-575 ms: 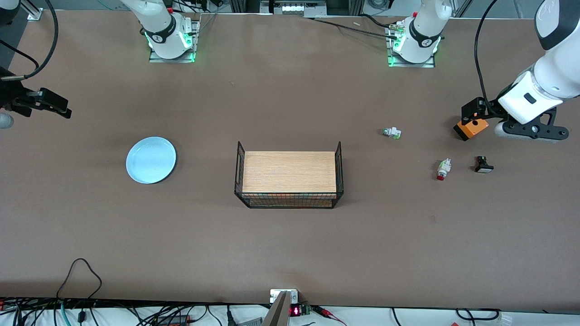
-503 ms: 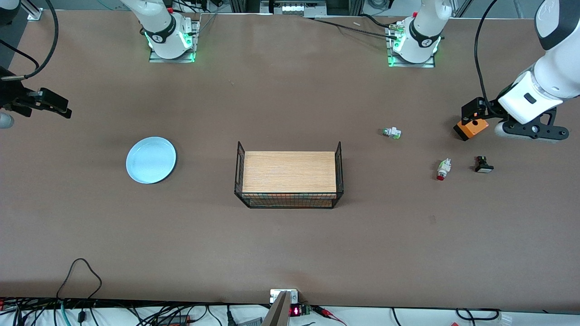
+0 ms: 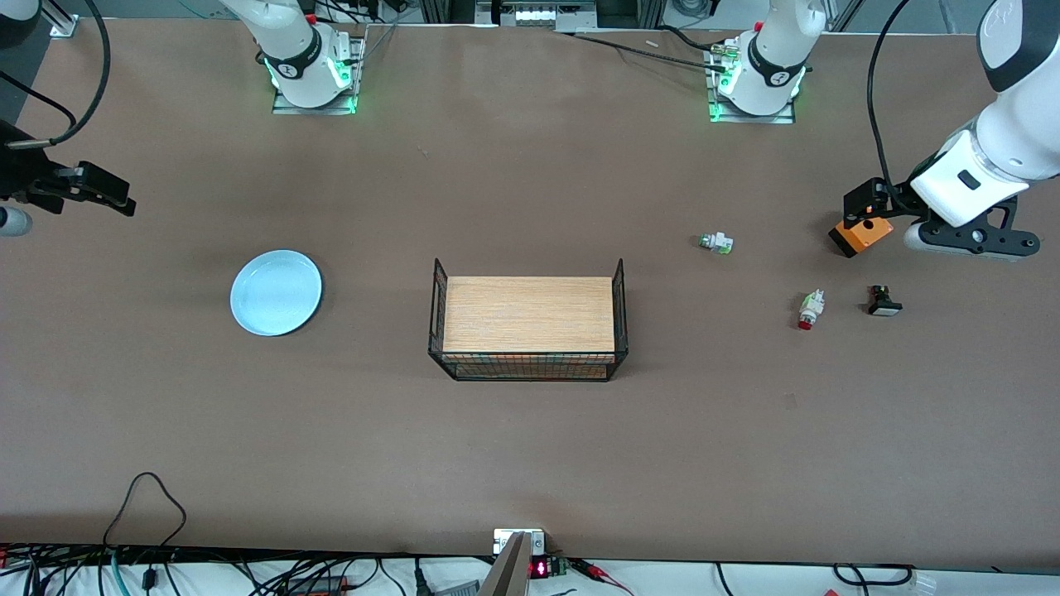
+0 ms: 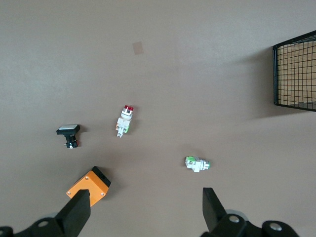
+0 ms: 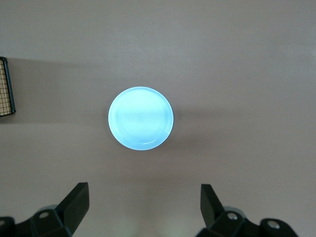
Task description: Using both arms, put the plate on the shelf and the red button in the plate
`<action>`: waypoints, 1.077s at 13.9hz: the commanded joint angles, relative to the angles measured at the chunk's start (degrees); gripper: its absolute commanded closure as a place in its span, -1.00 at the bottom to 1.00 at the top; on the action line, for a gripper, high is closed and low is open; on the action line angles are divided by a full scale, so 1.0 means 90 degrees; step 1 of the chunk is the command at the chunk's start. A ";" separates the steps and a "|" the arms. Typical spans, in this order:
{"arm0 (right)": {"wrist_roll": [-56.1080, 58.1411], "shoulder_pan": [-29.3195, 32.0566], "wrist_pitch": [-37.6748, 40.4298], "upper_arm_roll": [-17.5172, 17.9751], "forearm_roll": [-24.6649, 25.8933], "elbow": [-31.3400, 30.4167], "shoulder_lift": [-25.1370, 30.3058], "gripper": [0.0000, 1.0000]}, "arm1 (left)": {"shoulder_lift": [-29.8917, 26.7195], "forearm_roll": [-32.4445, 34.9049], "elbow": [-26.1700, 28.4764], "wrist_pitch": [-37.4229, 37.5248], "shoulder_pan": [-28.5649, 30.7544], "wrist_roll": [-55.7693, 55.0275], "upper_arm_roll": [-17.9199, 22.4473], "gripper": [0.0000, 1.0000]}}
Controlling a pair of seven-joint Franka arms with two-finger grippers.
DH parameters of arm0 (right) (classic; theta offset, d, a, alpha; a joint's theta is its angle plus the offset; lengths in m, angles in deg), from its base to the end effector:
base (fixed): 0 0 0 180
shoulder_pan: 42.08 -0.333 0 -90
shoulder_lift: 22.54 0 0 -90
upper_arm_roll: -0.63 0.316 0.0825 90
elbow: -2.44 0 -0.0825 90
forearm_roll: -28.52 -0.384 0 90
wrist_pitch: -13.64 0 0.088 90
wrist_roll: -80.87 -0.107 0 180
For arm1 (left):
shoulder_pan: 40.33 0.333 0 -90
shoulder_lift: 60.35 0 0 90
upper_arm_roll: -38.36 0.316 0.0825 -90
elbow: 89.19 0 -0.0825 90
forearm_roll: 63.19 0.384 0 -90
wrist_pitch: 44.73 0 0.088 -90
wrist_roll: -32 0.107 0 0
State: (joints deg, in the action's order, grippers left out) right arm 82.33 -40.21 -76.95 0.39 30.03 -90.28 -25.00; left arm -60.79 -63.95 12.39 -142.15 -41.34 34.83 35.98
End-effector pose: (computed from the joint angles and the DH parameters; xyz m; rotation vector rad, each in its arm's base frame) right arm 0.5645 -0.0236 0.5790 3.1150 -0.0156 -0.1261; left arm 0.5526 -0.0341 0.5439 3.1231 -0.1663 -0.1017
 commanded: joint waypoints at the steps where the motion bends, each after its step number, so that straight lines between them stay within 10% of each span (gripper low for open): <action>1: -0.0035 -0.0061 -0.0070 0.0018 -0.0040 -0.0079 -0.0486 -1.00 | 0.0050 0.0095 -0.0154 0.0053 0.0044 0.0155 -0.0019 -1.00; 15: 0.0101 0.0397 -0.5206 -0.0002 0.0126 -0.3038 -0.2108 -1.00 | 0.0059 0.0095 -0.0163 0.0063 0.0044 0.0155 -0.0009 -1.00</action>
State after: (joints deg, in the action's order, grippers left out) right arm 82.37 -38.67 -120.25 -0.12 30.45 -116.23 -42.54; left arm -60.76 -63.95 12.38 -142.15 -41.32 34.85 35.99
